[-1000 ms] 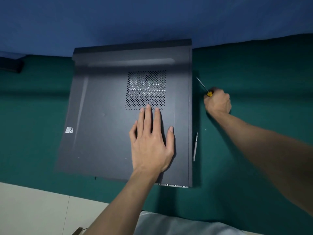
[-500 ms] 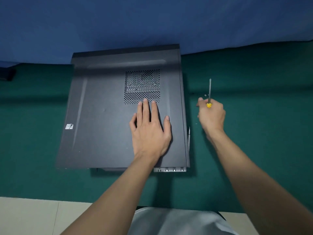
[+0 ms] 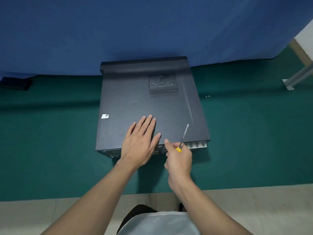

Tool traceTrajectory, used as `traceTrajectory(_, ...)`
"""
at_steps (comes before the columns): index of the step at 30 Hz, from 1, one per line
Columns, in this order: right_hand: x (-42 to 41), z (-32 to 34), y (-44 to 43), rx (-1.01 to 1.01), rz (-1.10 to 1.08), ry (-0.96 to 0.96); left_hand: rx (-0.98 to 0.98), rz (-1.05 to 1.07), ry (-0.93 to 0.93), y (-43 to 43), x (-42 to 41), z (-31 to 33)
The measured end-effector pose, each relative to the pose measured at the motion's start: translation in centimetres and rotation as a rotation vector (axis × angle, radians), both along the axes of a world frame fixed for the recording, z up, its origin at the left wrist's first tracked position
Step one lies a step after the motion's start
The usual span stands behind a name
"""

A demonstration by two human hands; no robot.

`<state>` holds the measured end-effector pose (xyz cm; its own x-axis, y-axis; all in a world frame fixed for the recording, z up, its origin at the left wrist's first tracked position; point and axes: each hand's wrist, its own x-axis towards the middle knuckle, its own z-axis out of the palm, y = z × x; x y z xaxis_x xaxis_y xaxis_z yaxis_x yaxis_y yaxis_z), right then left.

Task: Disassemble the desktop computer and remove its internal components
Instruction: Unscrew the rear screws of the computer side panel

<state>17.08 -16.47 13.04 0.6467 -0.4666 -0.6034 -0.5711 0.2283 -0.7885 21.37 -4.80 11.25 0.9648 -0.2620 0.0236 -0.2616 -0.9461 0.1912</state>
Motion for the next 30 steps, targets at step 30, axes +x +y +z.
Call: traceTrajectory(30, 0.9, -2.4, 5.2, 0.759, -0.401, -0.035, 0.317, -0.243, 0.004, 8.7, -1.1, -0.4)
